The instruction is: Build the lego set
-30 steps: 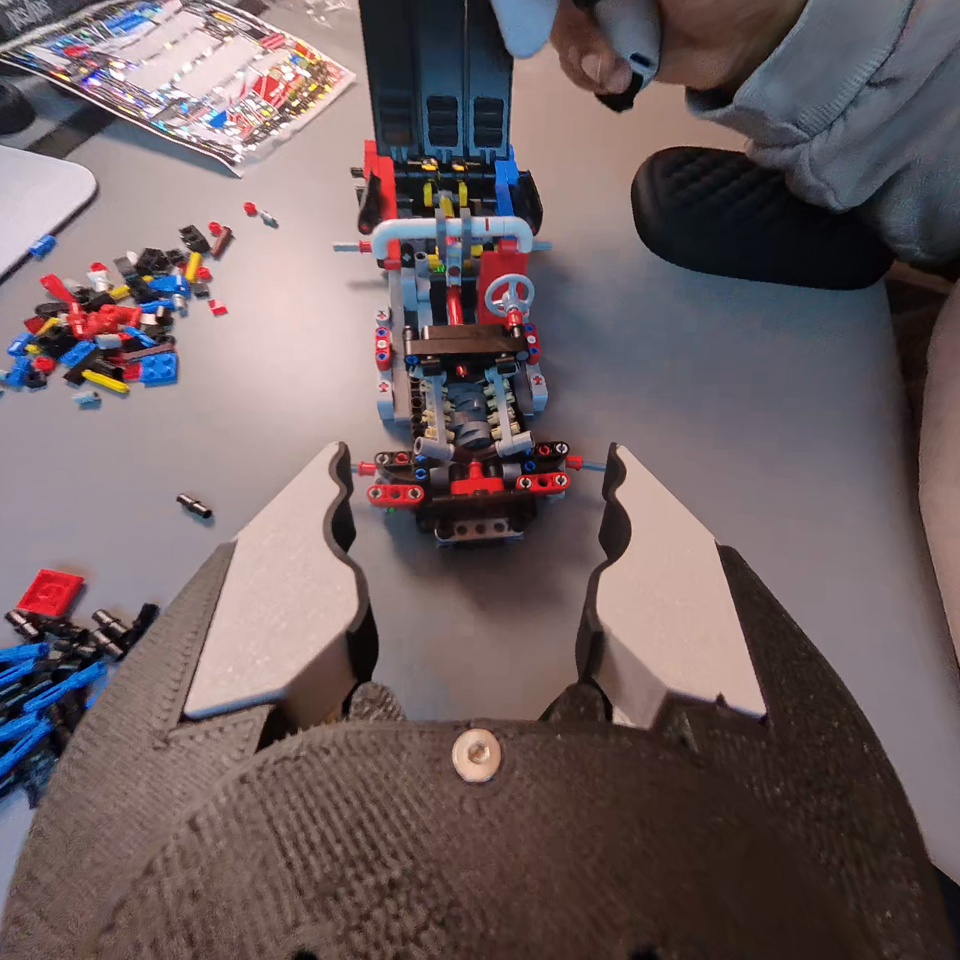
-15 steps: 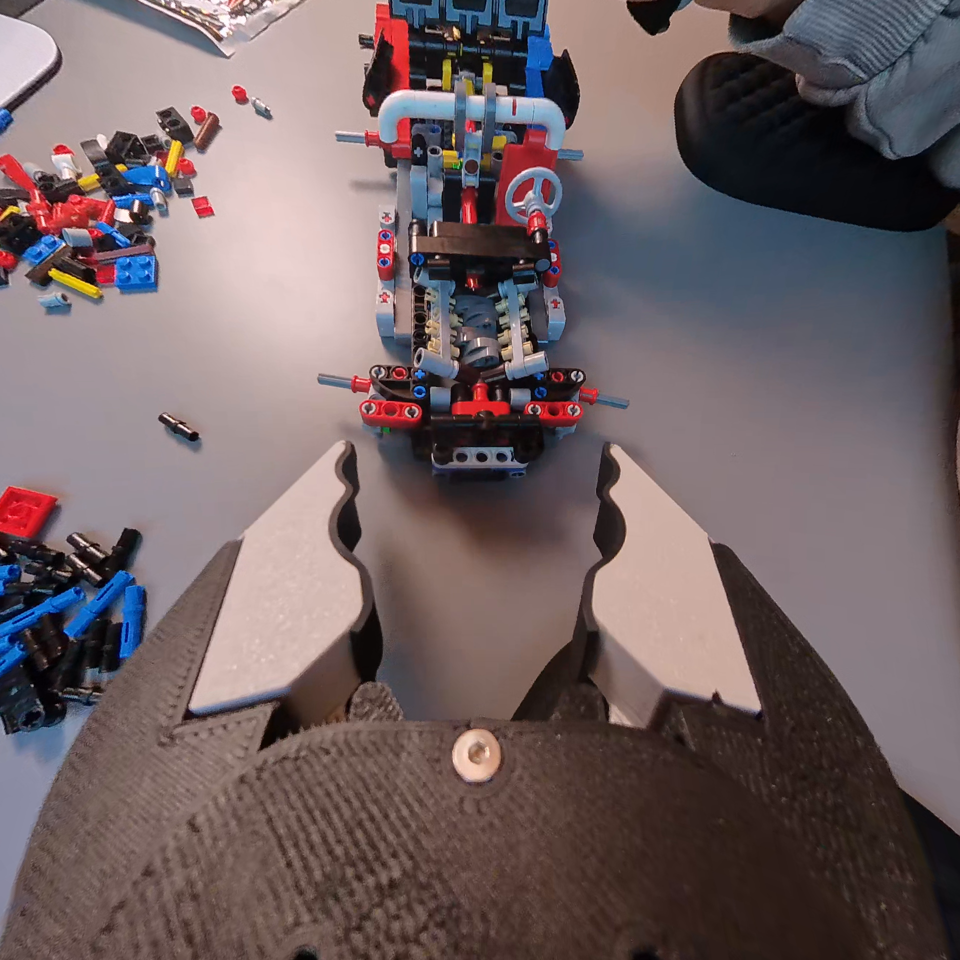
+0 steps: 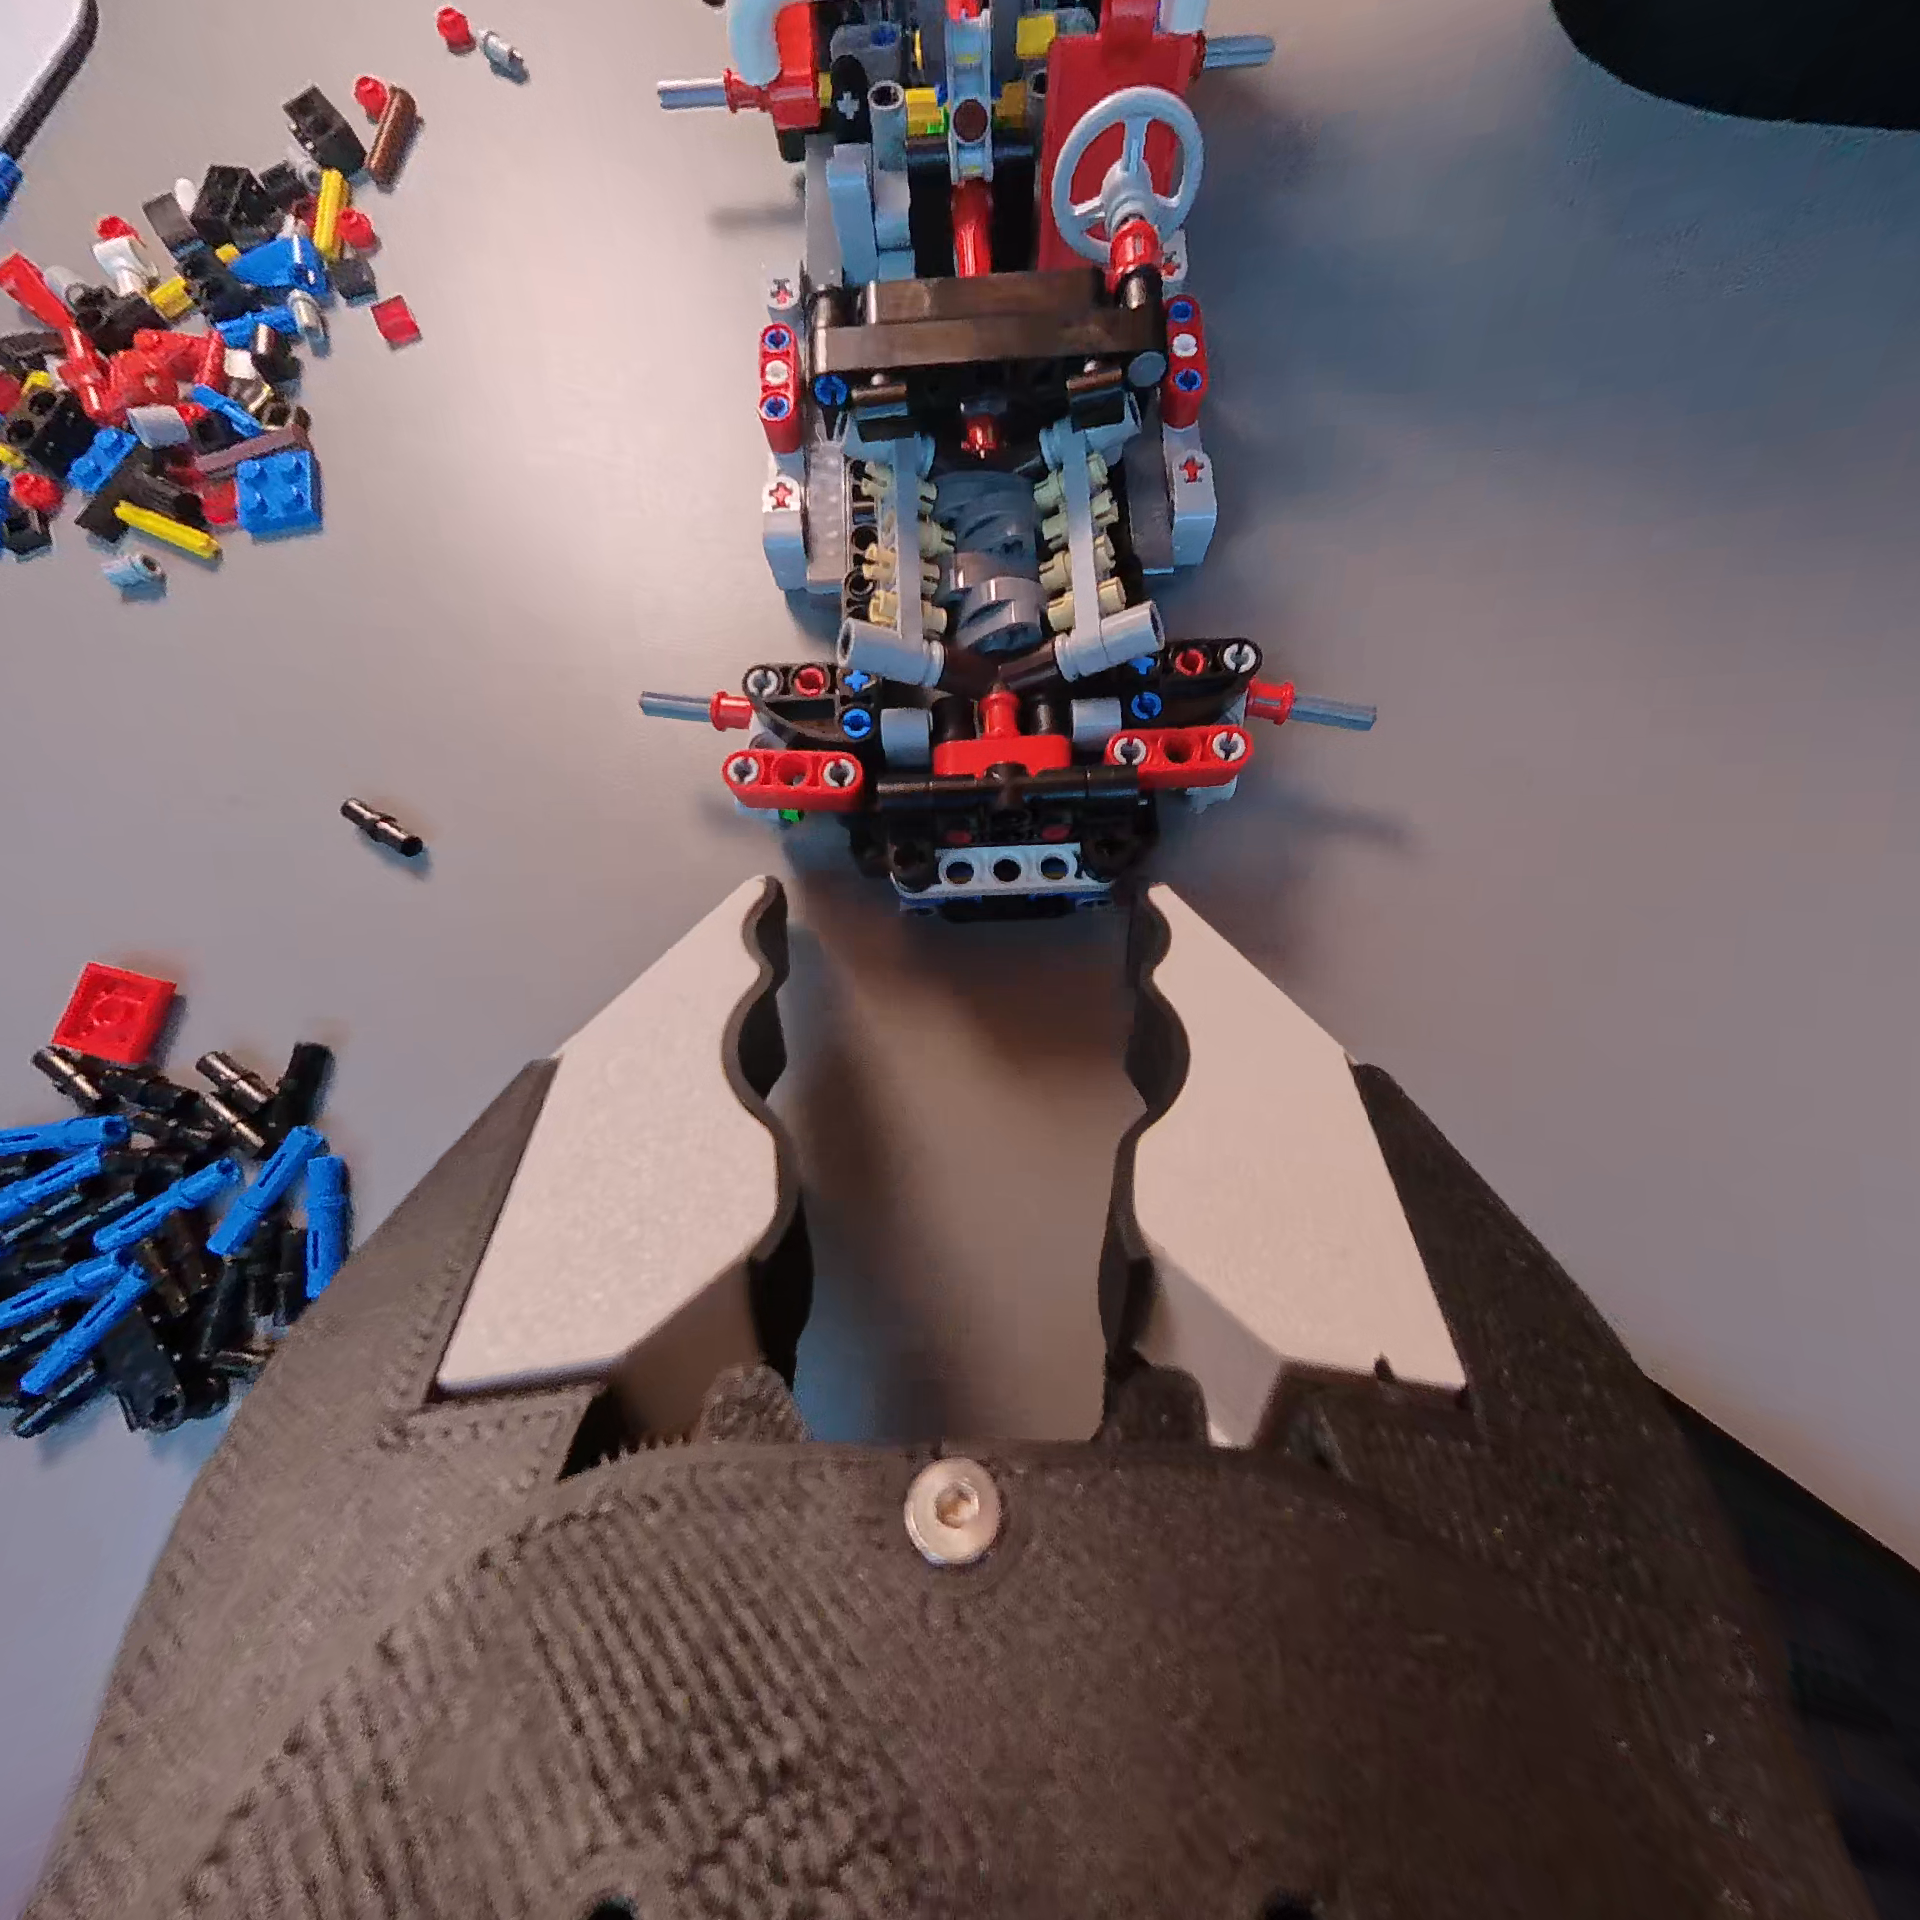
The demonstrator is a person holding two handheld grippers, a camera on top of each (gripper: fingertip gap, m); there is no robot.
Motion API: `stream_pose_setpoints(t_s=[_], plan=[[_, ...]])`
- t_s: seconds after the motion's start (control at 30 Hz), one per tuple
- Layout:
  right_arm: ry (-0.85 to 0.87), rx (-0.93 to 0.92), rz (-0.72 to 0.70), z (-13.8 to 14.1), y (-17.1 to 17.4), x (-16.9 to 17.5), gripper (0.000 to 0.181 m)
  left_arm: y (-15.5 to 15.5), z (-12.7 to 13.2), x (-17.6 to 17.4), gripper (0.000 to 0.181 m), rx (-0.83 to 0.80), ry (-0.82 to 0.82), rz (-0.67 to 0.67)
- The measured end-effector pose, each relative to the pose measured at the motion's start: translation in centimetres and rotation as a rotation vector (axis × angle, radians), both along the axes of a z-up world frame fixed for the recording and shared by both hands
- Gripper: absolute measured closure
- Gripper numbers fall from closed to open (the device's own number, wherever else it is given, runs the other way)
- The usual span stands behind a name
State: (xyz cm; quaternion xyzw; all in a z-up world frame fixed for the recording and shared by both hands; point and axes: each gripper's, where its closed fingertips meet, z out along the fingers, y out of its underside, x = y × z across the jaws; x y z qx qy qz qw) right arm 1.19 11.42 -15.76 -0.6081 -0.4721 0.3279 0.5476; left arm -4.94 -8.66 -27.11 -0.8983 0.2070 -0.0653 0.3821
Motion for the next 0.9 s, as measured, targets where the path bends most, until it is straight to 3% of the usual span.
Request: stream_pose_setpoints(t_s=[0.13, 0.27, 0.5, 0.6, 0.67, 0.87, 0.9], plan=[[0.010, 0.085, 0.047, 0.4, -0.8, -0.8, 0.180, 0.3, 0.1, -0.4, 0.128, 0.024, 0.012, 0.013], [-0.068, 0.324, 0.112, 0.4, -3.2, -1.6, 0.180, 0.5, 0.1, -0.6, 0.130, 0.035, 0.010, 0.017], [-0.312, 0.611, 0.160, -2.3, -7.3, -3.3, 0.165, 0.5, 0.1, -0.6, 0.130, 0.037, 0.005, 0.019], [-0.354, 0.709, 0.159, -2.7, -7.8, -3.5, 0.169, 0.5, 0.1, -0.6, 0.130, 0.040, 0.009, 0.020], [-0.349, 0.684, 0.190, -2.7, -8.1, -3.5, 0.166, 0.5, 0.1, -0.6, 0.129, 0.040, 0.008, 0.023], [-0.315, 0.505, 0.397, -1.4, -9.7, -1.6, 0.112, 0.1, 0.2, -0.6, 0.114, 0.031, -0.016, 0.011], [-0.273, 0.465, 0.400, -0.7, -9.8, -0.9, 0.114, 0.2, 0.4, -0.6, 0.114, 0.038, -0.032, 0.011]])
